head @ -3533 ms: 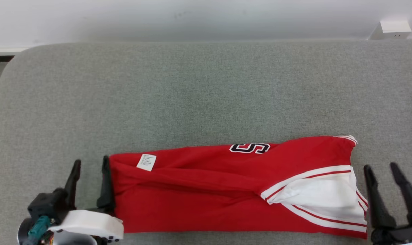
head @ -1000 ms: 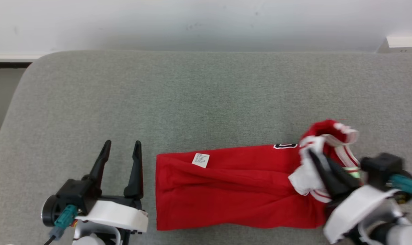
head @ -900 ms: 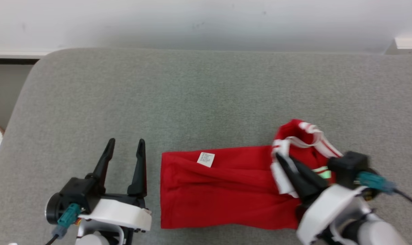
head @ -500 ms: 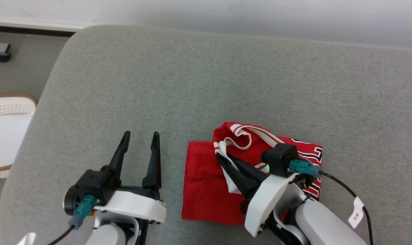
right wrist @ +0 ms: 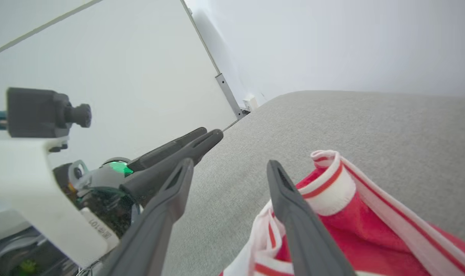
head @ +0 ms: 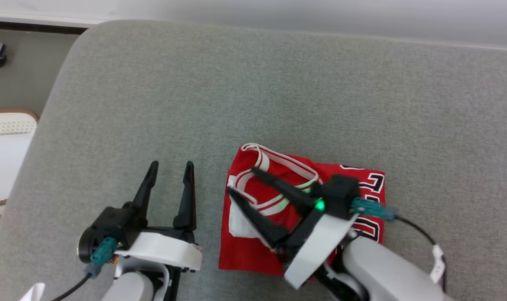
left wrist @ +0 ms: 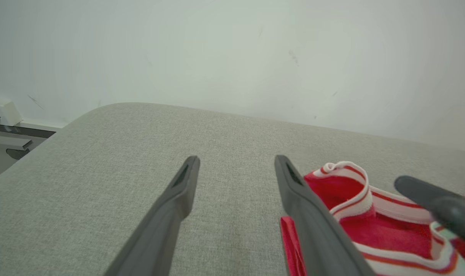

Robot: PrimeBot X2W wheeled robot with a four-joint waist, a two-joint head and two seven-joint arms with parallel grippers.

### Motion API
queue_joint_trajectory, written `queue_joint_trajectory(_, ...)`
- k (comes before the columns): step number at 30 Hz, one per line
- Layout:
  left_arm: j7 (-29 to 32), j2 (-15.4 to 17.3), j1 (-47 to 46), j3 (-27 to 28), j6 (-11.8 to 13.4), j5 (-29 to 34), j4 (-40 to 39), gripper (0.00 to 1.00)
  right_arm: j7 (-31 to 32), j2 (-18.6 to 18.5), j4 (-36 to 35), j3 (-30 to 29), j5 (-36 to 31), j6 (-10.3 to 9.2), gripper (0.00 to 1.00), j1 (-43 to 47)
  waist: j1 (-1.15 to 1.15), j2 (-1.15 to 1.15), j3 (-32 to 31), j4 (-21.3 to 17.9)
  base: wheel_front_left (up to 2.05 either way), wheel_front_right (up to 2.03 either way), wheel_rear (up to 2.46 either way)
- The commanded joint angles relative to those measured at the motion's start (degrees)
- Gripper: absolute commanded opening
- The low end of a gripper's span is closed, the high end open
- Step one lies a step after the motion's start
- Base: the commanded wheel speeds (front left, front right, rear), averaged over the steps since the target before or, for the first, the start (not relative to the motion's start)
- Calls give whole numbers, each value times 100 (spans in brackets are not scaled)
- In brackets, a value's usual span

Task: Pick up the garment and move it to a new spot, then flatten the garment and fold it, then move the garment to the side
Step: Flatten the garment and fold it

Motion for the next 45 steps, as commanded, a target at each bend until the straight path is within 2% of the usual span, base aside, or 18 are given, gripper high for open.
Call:
queue_joint_trajectory(1,-43,56,-57,38,-8,-12,26,100,-285,-271,-103,26,53,-14,100,-147,0,0,-7,-73,0,0,0)
queue_joint_trajectory(5,-69,102,-28,94,10,-37,21,100,-876,-652,-249,-432,-298,-14,100,-216,0,0,-59,-211,0,0,0)
queue_joint_trajectory(10,-61,217,43,132,75,69,-80,100,-1041,-978,-410,-2006,-1269,-14,100,308,0,0,-136,-380,0,0,0)
queue_joint_trajectory(11,-56,249,51,137,96,93,-97,100,-1051,-995,-508,-2341,-1434,-13,100,457,0,0,-153,-415,0,0,0)
queue_joint_trajectory(12,-56,249,51,137,96,93,-97,100,-1051,-995,-508,-2341,-1434,-13,100,457,0,0,-153,-415,0,0,0)
queue_joint_trajectory(14,-39,292,84,149,145,143,-130,100,-1037,-1072,-674,-3014,-1817,-14,100,843,0,0,-195,-480,0,0,0)
queue_joint_trajectory(19,0,408,161,173,226,197,-203,100,-681,-960,-1265,-4455,-2275,-14,100,1998,0,0,-355,-638,0,0,0)
queue_joint_trajectory(21,-9,466,244,201,246,199,-227,100,-495,-845,-1520,-4811,-2364,-13,100,2441,0,0,-440,-716,0,0,0)
queue_joint_trajectory(24,3,538,373,219,249,178,-218,100,-222,-710,-1879,-5056,-2481,-13,100,2906,0,0,-588,-821,0,0,0)
queue_joint_trajectory(29,2,644,689,219,272,146,-157,100,141,-518,-2322,-5127,-2516,-13,100,3427,0,0,-899,-915,0,0,0)
queue_joint_trajectory(45,24,729,1377,-25,104,-4,144,100,835,-233,-2899,-5278,-2744,-13,100,4455,0,0,-1748,-891,0,0,0)
